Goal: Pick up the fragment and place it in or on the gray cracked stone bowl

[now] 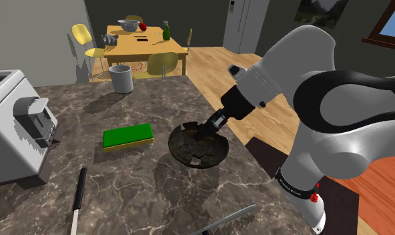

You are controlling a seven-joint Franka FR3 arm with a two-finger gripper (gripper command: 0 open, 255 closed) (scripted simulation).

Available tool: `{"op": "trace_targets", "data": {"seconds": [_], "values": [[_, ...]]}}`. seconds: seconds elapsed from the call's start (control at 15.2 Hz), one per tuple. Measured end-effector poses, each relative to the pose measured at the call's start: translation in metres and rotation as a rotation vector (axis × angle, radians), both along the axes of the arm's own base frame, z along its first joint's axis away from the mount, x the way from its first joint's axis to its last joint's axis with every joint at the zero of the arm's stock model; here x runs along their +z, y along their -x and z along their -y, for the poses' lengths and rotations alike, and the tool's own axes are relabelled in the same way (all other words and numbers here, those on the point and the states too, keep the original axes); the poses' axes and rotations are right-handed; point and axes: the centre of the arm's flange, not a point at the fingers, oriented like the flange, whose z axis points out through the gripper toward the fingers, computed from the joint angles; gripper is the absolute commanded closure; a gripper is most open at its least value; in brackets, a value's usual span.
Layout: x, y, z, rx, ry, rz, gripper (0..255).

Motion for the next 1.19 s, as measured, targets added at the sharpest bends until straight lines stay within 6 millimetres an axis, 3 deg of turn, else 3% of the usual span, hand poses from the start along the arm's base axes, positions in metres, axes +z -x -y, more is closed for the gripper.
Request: {"op": "trace_targets", "data": {"seconds": [0.07, 0.46, 0.79, 1.19], "values": [[0.000, 0.000, 0.000, 0.000, 0.000, 0.000, 0], [0.000, 0.000, 0.000, 0.000, 0.000, 0.000, 0], [0.035, 0.018, 0.020, 0.000, -0.002, 0.002, 0], [0.039, 0.021, 0.022, 0.000, 0.000, 0.000, 0]]}}
